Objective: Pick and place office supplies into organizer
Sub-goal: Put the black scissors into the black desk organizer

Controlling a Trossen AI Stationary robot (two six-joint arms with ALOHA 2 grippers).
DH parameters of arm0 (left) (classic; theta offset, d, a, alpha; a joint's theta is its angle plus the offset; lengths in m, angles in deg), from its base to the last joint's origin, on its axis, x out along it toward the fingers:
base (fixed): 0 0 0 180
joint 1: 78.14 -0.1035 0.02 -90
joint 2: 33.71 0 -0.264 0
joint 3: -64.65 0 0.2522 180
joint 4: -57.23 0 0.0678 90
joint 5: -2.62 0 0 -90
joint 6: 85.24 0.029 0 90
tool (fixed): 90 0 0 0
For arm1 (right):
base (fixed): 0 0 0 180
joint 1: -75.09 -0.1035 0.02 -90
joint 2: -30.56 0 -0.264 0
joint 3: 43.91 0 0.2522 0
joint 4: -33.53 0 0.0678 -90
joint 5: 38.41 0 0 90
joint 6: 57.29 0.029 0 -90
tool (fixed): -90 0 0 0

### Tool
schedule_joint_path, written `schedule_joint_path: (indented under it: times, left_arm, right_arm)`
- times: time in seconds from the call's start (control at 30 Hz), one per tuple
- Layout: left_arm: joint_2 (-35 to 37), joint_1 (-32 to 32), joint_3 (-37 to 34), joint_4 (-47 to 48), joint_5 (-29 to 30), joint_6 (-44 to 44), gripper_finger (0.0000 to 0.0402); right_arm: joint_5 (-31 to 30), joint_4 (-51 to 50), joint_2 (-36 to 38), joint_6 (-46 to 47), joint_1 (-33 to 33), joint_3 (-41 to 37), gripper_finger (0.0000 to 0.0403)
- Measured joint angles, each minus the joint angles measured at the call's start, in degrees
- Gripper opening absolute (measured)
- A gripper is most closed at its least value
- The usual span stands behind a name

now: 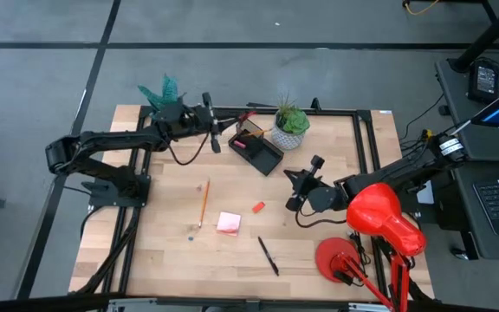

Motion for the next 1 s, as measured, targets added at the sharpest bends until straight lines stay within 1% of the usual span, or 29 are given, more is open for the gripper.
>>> schedule_joint_path:
  times: [0.1, 0.27, 0.33, 0.4, 0.47, 0.57, 0.7, 1.0]
  left_arm:
    - [0.02, -1.37, -1.48, -2.62, -0.06, -3.07, 0.0024]
    - [-0.95, -2.34, -1.72, -3.82, 0.23, -6.01, 0.0024]
    - [-2.15, -2.29, -1.72, -5.36, 1.27, -7.59, 0.0024]
    - [-3.59, -2.28, -1.72, -7.42, 2.76, -8.89, 0.0024]
    - [-5.14, -2.47, -1.72, -9.36, 3.64, -9.89, 0.0024]
    - [-7.96, -2.6, -1.7, -11.88, 3.88, -11.48, 0.0024]
    - [-11.48, -2.56, -1.63, -14.46, 5.67, -12.12, 0.0024]
    - [-17.27, -3.74, -1.64, -17.59, 6.22, -12.6, 0.0024]
  right_arm:
    - [2.17, 8.64, -0.02, -1.97, -0.02, -3.66, 0.0004]
    - [2.54, 21.77, -0.02, -6.99, 0.62, -8.96, 0.0002]
    - [2.86, 26.4, -0.02, -8.49, 1.37, -10.54, 0.0002]
    - [5.03, 29.11, -0.02, -9.36, 2.41, -11.79, 0.0002]
    - [7.02, 30.41, -0.02, -9.21, 3.36, -12.74, 0.0002]
    - [7.89, 30.42, -0.02, -8.91, 4.49, -13.34, 0.0002]
    - [7.91, 30.33, -0.02, -8.96, 5.2, -13.39, 0.0001]
    - [7.94, 29.82, -0.02, -8.96, 5.2, -13.39, 0.0001]
